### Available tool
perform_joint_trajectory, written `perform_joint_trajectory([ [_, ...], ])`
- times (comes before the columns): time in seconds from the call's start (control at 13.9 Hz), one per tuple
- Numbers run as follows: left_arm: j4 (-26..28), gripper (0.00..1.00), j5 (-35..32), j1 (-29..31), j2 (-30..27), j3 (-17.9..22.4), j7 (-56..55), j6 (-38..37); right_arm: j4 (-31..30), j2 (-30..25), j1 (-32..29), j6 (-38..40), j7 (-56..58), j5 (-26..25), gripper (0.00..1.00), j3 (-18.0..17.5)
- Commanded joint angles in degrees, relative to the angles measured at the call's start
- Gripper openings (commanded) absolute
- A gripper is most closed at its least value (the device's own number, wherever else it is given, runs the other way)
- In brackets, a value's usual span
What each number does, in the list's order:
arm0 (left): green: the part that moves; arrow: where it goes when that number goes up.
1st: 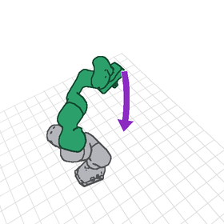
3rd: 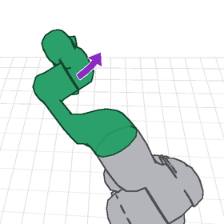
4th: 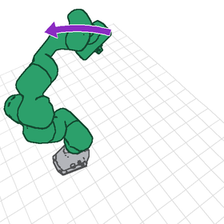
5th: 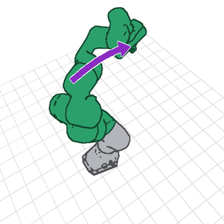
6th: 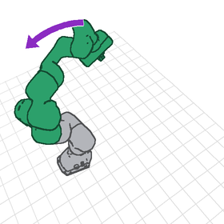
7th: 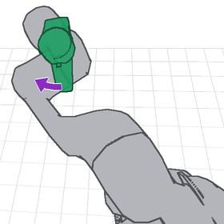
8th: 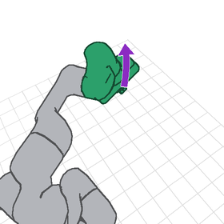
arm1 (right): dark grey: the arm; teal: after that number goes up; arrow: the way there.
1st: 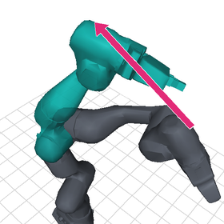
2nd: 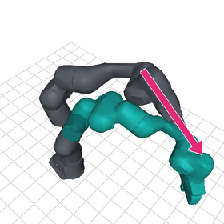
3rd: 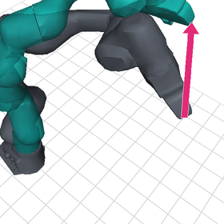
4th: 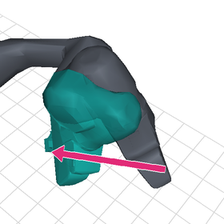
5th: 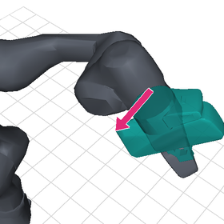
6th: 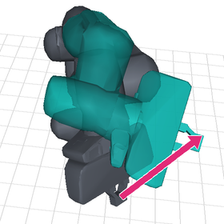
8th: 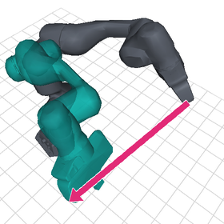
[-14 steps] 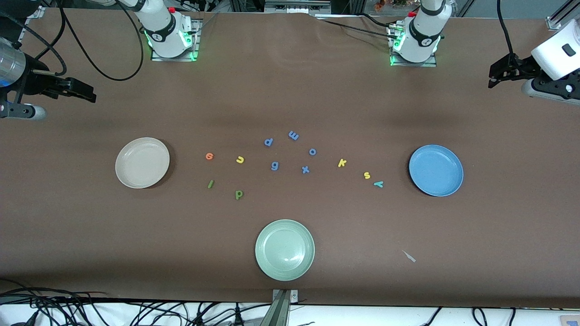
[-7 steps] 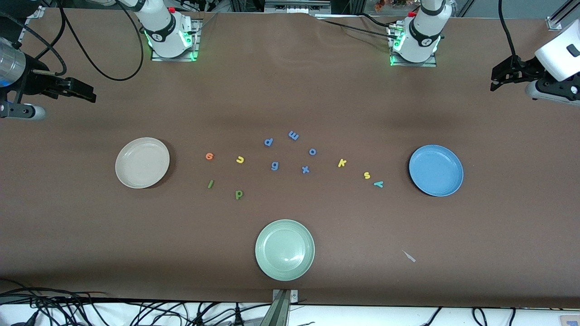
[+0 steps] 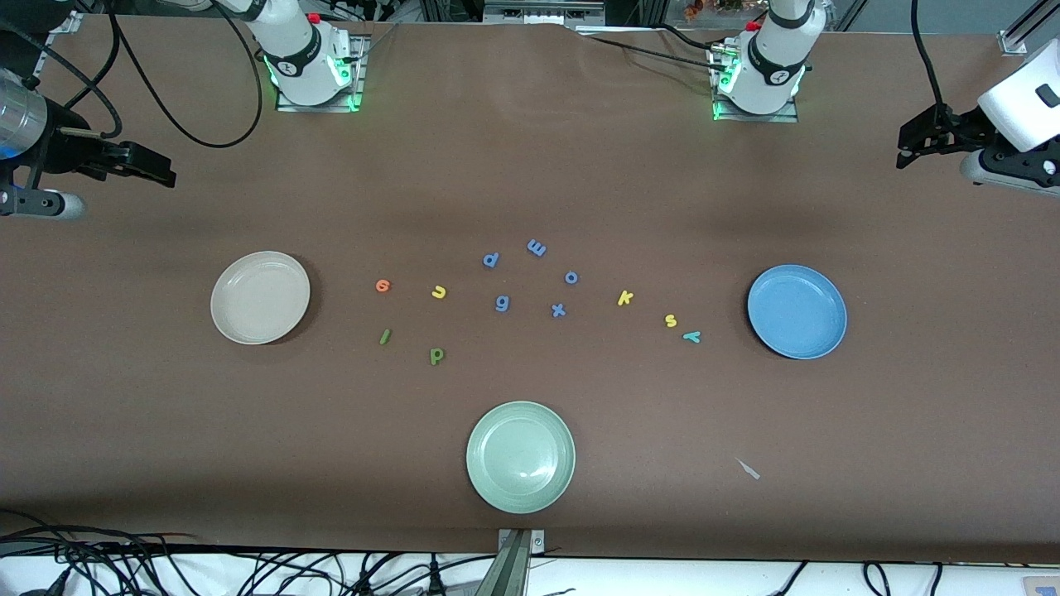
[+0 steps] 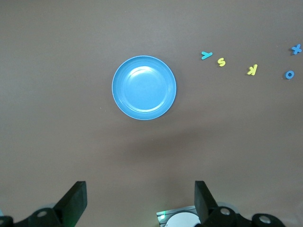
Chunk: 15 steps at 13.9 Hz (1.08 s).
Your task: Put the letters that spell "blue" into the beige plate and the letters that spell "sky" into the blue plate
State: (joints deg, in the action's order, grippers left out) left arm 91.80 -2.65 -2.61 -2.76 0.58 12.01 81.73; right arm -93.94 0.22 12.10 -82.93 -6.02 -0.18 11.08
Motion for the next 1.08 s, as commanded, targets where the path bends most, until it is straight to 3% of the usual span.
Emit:
perform_joint_trajectory([
  [0.0,-1.71,1.0,-1.3,0.15,0.83,-0.14,0.29,-0.78,0.43,0.04,-0.06,0.67,1.1,1.05,1.0,0.34],
  [0.72,-1.98,1.0,-1.21,0.06,0.83,-0.23,-0.06,-1.48,0.78,4.6,0.64,0.14,5.67,1.58,1.0,-0.1],
  [1.01,-1.98,1.0,-1.13,0.06,0.83,-0.23,-0.15,-1.48,0.69,12.67,3.01,-8.88,4.79,8.17,1.0,-0.71],
])
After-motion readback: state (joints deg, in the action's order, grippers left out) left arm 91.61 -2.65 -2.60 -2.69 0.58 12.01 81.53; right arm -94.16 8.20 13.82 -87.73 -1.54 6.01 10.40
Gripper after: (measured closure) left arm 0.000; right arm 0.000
